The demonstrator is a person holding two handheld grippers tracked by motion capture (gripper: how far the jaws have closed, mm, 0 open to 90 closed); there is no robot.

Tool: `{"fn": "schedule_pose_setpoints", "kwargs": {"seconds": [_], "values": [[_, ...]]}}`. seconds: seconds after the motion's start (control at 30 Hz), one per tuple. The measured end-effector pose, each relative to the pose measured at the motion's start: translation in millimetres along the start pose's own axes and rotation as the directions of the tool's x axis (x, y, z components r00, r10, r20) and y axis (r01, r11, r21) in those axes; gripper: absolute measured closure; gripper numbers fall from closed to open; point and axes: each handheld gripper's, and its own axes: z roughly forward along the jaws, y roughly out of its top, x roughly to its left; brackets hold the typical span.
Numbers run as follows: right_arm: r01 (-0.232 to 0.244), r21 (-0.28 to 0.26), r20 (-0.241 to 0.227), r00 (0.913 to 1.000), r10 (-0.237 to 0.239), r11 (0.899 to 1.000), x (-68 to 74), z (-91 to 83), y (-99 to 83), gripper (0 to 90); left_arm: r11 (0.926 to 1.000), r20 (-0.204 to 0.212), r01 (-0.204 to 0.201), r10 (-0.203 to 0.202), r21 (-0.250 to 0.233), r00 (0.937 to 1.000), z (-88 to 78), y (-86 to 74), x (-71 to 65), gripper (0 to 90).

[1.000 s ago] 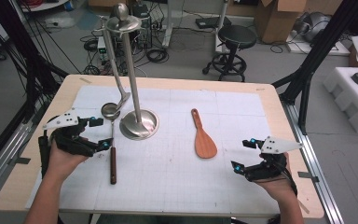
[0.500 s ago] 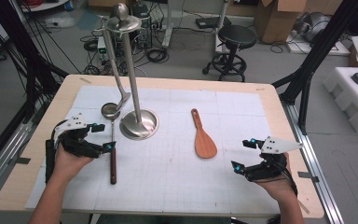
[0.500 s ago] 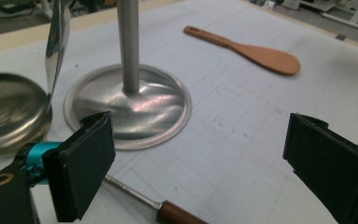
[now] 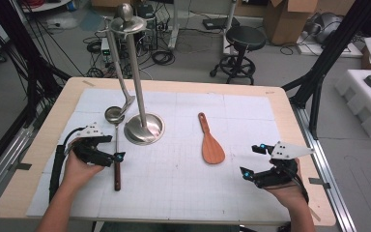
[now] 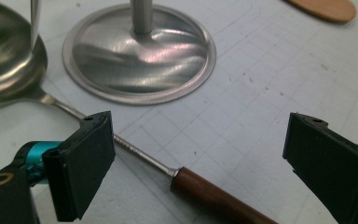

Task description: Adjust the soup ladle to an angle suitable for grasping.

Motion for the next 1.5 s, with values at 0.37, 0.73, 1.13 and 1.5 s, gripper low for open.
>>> {"fn": "schedule_pose_setpoints", "kwargs": {"seconds": [0.37,0.73,1.13,1.5], "values": [[-0.002,0.004,0.001,1.0,0.002,1.0,-0.4,1.1,0.0,11.8,0.9847,-0.069,-0.03,0.042,0.172,0.9967,16.3,-11.7,-3.6,20.1],[-0.001,0.002,-0.001,1.0,0.001,1.0,0.2,0.0,-0.1,11.8,0.9843,-0.081,-0.024,0.038,0.175,0.996,9.6,-10.6,-5.6,39.2],[0.001,0.007,-0.005,1.0,-0.001,1.0,0.4,1.8,0.7,11.8,0.9883,-0.08,0.037,-0.025,0.148,0.9965,7.0,-13.0,-6.5,46.3],[-0.002,0.007,-0.004,1.0,0.002,1.0,0.4,1.4,0.8,11.8,0.9897,-0.084,0.035,-0.024,0.139,0.9962,2.8,-12.0,-8.5,55.2]]}}
